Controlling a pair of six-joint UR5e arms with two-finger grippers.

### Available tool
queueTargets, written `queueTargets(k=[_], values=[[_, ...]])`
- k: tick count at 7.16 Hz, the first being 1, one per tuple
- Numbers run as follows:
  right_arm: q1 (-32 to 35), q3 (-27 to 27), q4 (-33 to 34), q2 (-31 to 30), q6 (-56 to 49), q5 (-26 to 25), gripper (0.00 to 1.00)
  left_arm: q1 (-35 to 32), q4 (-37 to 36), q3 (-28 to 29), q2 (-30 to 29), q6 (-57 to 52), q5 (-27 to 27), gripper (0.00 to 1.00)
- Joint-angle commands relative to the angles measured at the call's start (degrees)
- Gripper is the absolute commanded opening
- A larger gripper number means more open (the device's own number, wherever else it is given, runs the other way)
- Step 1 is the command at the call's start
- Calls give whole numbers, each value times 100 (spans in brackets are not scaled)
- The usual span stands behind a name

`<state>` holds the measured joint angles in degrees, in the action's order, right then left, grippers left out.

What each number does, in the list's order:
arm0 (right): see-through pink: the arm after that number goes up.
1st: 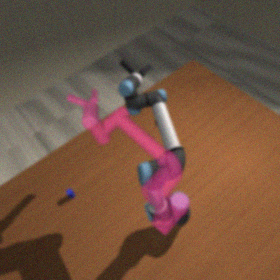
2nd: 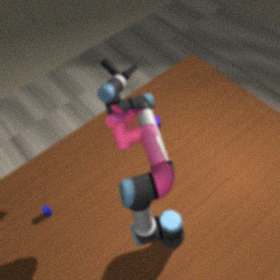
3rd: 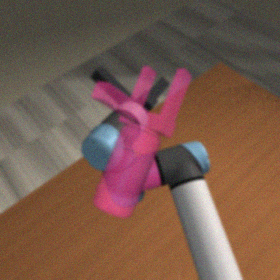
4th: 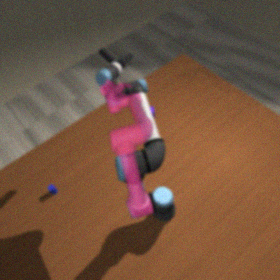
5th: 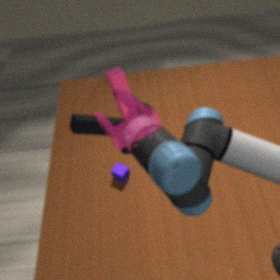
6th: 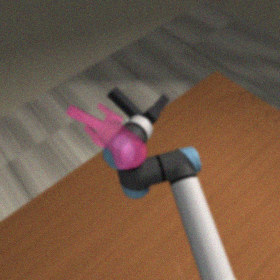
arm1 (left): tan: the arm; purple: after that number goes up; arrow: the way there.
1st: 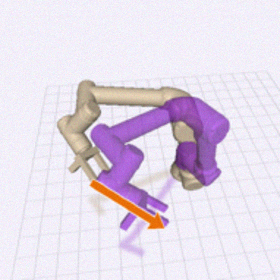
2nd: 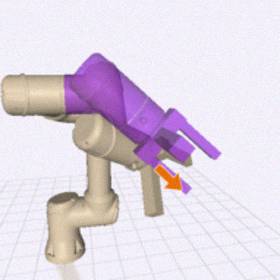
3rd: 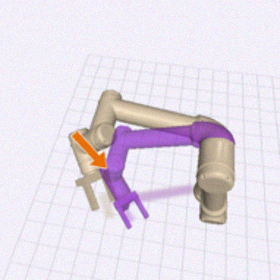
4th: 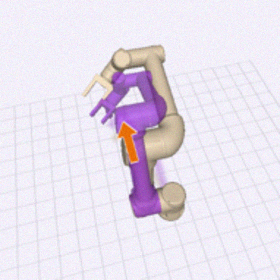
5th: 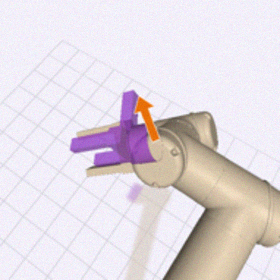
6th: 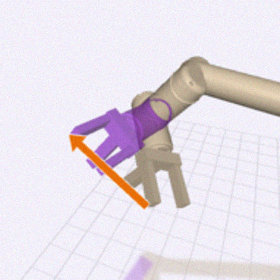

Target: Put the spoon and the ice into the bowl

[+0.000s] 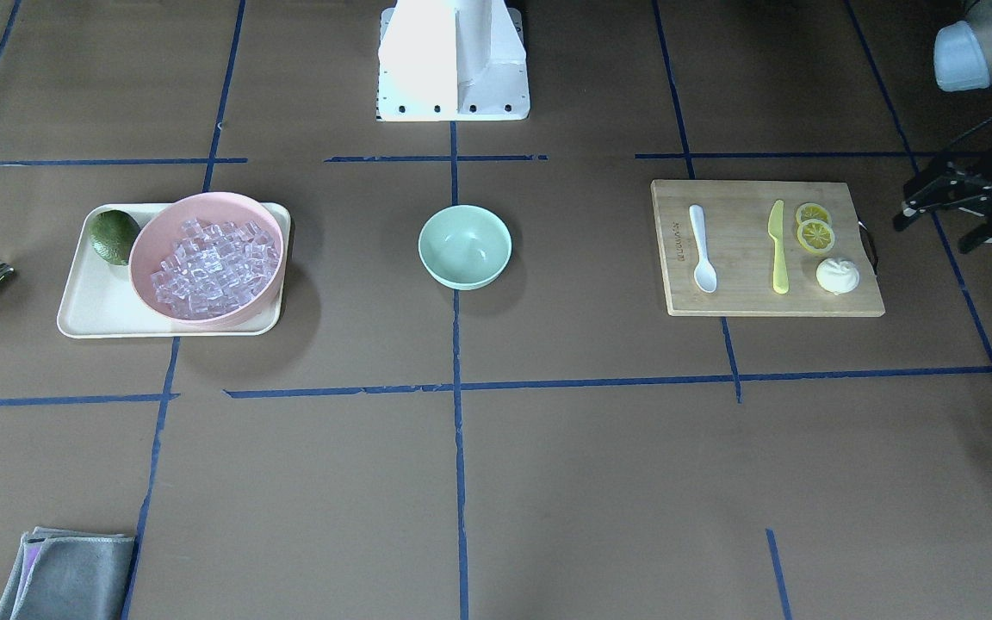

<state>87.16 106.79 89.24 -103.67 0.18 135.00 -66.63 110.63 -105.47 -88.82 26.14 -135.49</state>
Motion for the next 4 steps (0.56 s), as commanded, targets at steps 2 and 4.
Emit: queueTargets(k=[2,4], values=[[3,8,-3,-4,0,0,100,1762,20,-579,-222,2485,1434,100],[-6,0,-29,-4,0,0,100,2590,20,-467,-469,3054,2278,100]])
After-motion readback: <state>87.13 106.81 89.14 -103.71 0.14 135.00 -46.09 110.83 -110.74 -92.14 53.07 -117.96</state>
